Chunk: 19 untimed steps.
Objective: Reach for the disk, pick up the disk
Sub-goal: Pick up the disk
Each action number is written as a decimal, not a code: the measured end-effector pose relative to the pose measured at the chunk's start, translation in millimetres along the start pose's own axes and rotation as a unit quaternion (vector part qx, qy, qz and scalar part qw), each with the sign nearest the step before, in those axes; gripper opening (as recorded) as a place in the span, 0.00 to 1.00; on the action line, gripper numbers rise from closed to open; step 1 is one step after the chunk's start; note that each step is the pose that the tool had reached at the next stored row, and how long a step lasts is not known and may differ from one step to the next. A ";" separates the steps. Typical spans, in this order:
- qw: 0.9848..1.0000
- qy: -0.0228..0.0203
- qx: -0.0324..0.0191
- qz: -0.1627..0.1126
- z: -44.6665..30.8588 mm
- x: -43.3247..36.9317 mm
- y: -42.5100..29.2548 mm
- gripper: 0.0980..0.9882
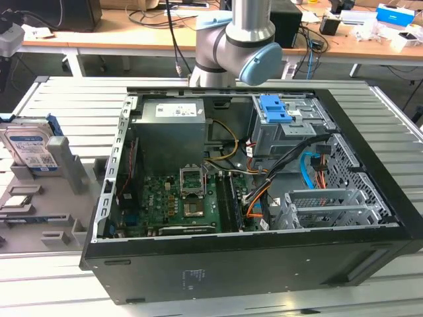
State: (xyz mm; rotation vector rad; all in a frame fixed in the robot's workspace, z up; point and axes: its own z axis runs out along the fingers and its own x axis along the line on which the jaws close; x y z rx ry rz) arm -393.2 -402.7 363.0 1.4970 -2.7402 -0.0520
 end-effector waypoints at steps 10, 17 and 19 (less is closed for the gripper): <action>0.998 0.002 0.000 -0.066 0.0 0.0 0.0 0.01; 0.994 0.004 0.000 -0.109 0.0 0.0 0.0 0.01; 0.992 0.005 0.000 -0.129 0.0 0.0 0.0 0.01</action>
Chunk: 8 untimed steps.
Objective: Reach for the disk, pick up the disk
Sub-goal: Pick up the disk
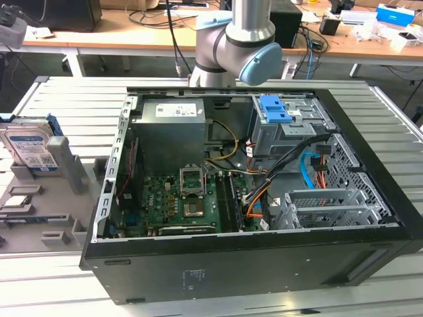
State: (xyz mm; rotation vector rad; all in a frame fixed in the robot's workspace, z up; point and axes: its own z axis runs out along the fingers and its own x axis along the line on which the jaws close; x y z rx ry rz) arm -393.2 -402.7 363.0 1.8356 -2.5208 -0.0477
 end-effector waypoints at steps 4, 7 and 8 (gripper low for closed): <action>0.999 0.001 0.000 -0.035 0.0 0.0 0.0 0.01; 0.998 0.002 0.000 -0.060 0.0 0.0 0.0 0.01; 0.998 0.002 0.000 -0.064 0.0 0.0 0.0 0.01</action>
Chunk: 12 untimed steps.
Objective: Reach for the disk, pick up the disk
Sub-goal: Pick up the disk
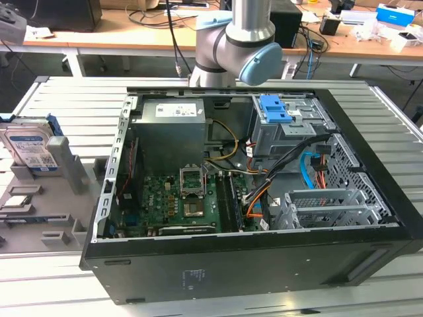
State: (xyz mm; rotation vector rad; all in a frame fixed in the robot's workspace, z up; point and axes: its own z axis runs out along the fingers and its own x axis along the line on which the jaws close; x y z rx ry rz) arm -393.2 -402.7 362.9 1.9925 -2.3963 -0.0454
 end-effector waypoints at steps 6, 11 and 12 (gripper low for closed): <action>0.999 0.002 0.000 -0.048 0.0 0.0 0.0 0.01; 0.997 0.003 0.000 -0.079 0.0 0.0 0.0 0.01; 0.996 0.003 0.000 -0.084 0.0 0.0 0.0 0.01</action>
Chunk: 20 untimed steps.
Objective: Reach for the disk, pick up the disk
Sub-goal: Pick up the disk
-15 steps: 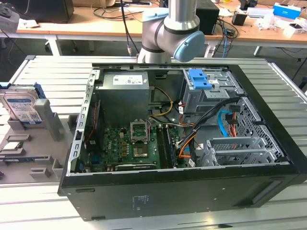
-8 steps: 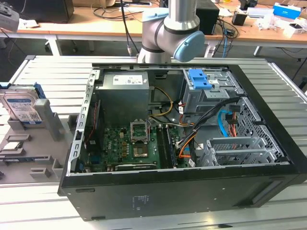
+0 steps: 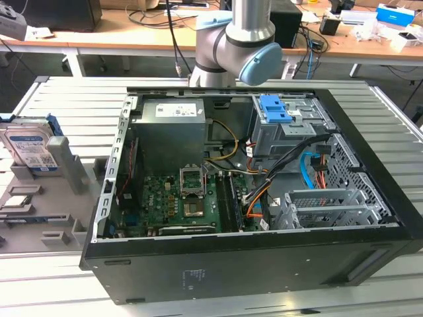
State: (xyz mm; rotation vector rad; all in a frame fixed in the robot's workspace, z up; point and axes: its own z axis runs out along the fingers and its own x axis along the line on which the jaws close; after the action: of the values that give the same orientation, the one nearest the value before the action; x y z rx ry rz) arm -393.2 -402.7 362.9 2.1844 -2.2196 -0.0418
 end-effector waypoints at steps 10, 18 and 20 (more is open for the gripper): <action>0.997 0.003 0.000 -0.074 0.0 0.0 0.0 0.01; 0.999 0.002 0.000 -0.042 0.0 0.0 0.0 0.01; 1.000 0.001 0.000 -0.018 0.0 0.0 0.0 0.01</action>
State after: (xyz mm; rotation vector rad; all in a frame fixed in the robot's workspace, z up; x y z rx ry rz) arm -393.2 -402.7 363.0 2.2238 -2.1793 -0.0410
